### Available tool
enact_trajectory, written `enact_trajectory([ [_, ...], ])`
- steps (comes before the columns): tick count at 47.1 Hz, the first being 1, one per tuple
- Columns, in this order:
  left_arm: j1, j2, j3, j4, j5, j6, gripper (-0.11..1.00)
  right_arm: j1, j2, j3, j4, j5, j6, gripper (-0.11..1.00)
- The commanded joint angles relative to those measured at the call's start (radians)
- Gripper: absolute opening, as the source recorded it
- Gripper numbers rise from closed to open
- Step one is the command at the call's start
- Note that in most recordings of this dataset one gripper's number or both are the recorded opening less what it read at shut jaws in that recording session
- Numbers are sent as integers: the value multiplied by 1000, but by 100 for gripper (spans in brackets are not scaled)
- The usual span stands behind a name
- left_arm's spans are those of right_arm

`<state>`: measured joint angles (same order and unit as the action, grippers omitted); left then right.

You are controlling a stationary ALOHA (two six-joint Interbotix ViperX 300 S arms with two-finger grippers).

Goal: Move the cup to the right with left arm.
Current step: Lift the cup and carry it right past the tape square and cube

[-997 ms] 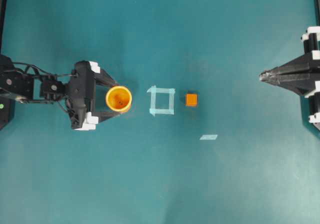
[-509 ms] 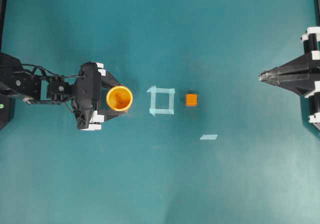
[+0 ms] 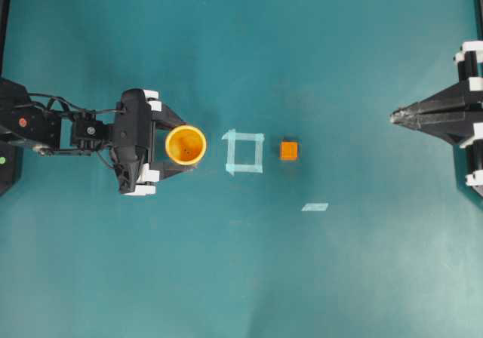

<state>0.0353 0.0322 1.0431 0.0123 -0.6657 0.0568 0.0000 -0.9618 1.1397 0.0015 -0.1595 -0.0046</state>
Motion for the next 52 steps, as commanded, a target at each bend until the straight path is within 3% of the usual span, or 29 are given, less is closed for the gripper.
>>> enact_trajectory([
  [1, 2, -44, -26, 0, 12, 5, 64, 0, 2, -35, 2, -3, 2, 0],
  [26, -11, -54, -141, 2, 101, 3, 64, 0, 2, -49, 2, -8, 8, 0],
  [52, -11, 147, -486, 6, 255, 21, 64, 0, 0, -52, 2, -11, 6, 0],
])
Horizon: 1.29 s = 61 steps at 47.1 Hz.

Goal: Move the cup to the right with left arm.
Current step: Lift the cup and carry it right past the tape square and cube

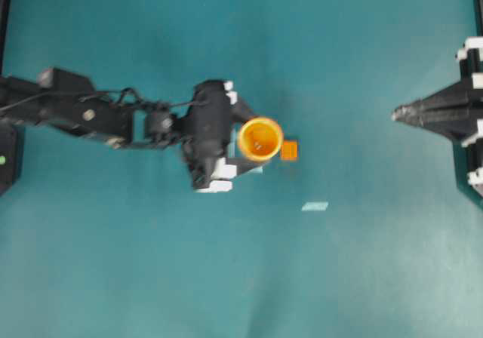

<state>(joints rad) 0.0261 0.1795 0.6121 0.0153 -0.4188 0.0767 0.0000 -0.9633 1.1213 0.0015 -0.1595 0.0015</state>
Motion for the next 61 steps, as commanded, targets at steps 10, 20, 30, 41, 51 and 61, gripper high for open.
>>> enact_trajectory([
  [10, -2, 55, -163, 5, 57, 2, 64, 0, -2, -37, 2, -8, 0, 0],
  [20, -3, 109, -259, 5, 87, 2, 64, 0, -2, -41, 0, -9, 0, 0],
  [30, -3, 175, -376, 5, 172, 2, 64, -2, -6, -46, 2, -5, -2, 0],
  [41, -3, 244, -500, 5, 201, 2, 64, 0, -14, -52, 2, -5, -5, 0],
  [51, -5, 307, -600, 5, 247, 2, 64, 0, -21, -54, 2, -3, -6, 0],
  [61, -5, 371, -707, 5, 281, 2, 64, 0, -32, -57, 0, -3, -8, 0],
])
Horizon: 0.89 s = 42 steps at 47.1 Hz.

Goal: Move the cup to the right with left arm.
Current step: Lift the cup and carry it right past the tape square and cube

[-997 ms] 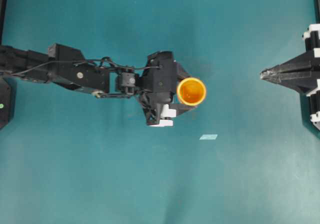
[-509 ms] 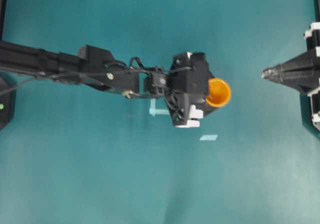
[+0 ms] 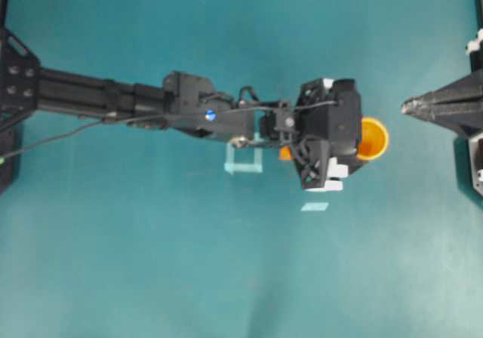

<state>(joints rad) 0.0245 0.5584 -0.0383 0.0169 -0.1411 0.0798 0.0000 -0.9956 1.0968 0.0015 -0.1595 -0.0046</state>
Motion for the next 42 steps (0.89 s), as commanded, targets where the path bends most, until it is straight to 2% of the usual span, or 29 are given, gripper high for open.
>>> enact_trajectory([
  [1, -2, -3, -66, 3, 6, -2, 64, 0, 0, -32, 2, -3, -2, 0],
  [26, -3, 123, -290, 3, 89, -2, 64, 0, -9, -35, 2, -3, -2, 0],
  [42, -3, 141, -314, 3, 92, -3, 64, -2, -9, -35, 0, -3, -3, 0],
])
